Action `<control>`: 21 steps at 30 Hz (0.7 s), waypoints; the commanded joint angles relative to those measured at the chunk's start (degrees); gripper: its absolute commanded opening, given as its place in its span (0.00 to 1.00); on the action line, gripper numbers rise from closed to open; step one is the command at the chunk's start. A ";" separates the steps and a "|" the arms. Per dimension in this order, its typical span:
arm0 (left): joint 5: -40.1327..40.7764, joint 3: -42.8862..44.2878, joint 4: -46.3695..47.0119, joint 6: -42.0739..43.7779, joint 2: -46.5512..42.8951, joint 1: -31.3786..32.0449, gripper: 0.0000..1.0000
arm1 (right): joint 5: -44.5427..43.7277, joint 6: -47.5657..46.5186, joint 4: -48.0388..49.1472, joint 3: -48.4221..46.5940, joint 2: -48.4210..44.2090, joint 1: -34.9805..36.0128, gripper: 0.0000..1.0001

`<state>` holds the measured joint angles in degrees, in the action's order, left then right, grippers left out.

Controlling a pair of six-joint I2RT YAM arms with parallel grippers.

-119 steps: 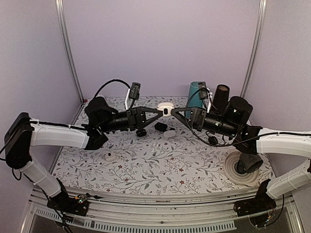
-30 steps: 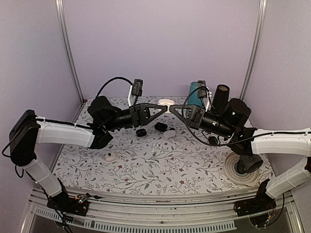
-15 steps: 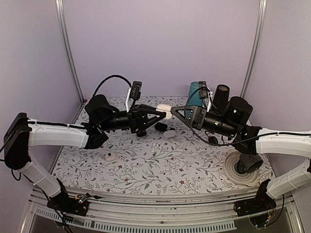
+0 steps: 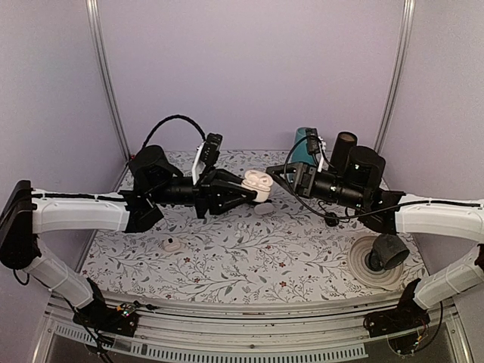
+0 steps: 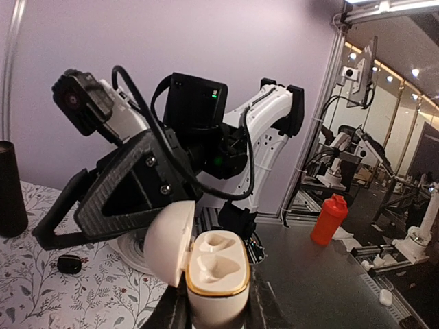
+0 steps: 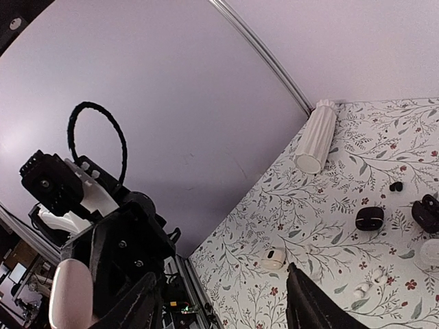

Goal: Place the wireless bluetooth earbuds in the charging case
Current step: Open the charging case, then pick up the left earbud from the center of the board.

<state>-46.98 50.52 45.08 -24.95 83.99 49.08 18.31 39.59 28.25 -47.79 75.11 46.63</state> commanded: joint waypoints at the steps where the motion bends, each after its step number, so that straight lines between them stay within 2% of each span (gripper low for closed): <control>1: 0.28 1.07 -2.00 3.31 -1.57 0.52 0.00 | -0.79 -0.98 -2.69 -2.06 0.37 -0.15 0.64; 5: 3.51 0.62 -3.29 3.68 -1.93 0.31 0.00 | -1.93 -1.57 -4.83 -2.67 -0.68 -0.35 0.72; 11: 8.96 -1.21 -3.15 3.86 -3.98 -0.39 0.00 | -5.28 -2.63 -13.36 -3.29 -1.73 -2.42 0.98; 12: 9.70 -1.56 -3.15 3.92 -4.41 -0.59 0.00 | -6.20 -2.86 -15.13 -3.41 -1.70 -2.67 1.00; 17: 12.56 -2.90 -3.33 3.71 -5.97 -1.64 0.00 | -14.47 -5.16 -27.57 -6.43 0.98 -3.51 0.99; 21: 13.04 -3.15 -3.40 3.36 -6.50 -2.05 0.00 | -22.26 -6.16 -40.28 -10.97 8.46 -3.69 0.99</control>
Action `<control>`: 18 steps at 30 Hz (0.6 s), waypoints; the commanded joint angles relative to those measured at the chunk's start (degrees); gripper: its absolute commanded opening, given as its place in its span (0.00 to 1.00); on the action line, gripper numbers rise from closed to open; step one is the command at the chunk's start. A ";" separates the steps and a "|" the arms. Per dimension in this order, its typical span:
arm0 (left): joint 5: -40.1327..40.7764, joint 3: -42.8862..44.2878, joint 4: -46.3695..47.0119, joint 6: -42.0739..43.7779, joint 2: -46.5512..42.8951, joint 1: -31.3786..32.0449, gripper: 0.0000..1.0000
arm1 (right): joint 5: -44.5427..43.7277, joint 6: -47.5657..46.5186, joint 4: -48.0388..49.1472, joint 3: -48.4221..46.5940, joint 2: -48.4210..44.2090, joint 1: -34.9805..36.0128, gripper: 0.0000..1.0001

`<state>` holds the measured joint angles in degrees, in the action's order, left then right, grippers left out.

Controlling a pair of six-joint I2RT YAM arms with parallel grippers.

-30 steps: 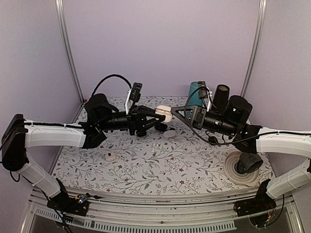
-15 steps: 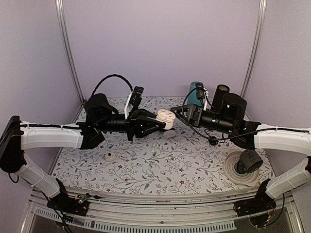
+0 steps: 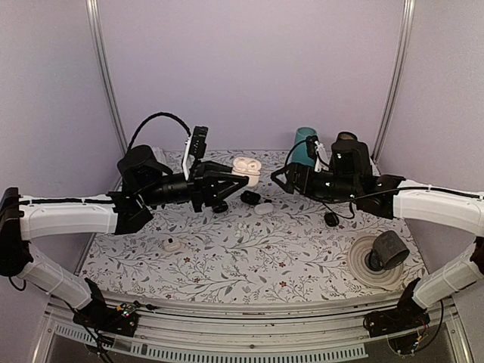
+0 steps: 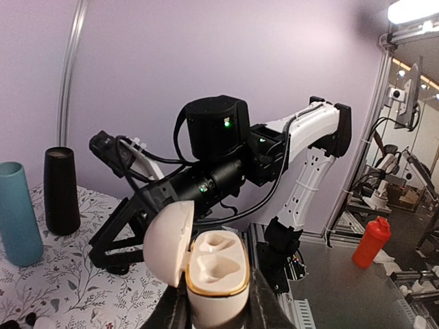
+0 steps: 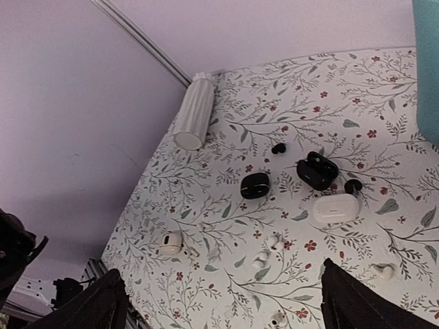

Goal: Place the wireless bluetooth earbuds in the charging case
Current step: Pick up the left earbud from the center of the board.

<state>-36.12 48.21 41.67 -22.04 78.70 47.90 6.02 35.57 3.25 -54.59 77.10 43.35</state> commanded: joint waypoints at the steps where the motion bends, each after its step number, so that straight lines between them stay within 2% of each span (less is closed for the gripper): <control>1: 2.27 -0.83 0.01 0.45 -1.24 -0.98 0.00 | -11.10 -2.10 -17.66 -4.77 9.82 -0.41 0.99; 6: 2.14 -0.93 0.03 0.07 -1.26 -1.38 0.00 | -6.99 -0.50 -20.42 -4.57 25.68 -1.62 0.99; 9: 1.60 -0.77 0.11 -0.33 -1.28 -1.51 0.00 | -5.60 0.16 -22.36 -7.52 34.66 -2.38 0.99; 15: 2.10 -1.25 -0.98 -0.05 -3.09 -1.83 0.00 | -6.06 3.10 -21.62 -8.08 36.32 -2.80 1.00; 18: 2.45 -1.28 -1.12 0.07 -3.39 -1.88 0.00 | -6.04 3.44 -21.20 -8.65 35.92 -2.87 0.90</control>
<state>-34.09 47.59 40.75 -22.31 77.17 46.85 -0.62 36.51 -11.18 -64.95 110.10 41.32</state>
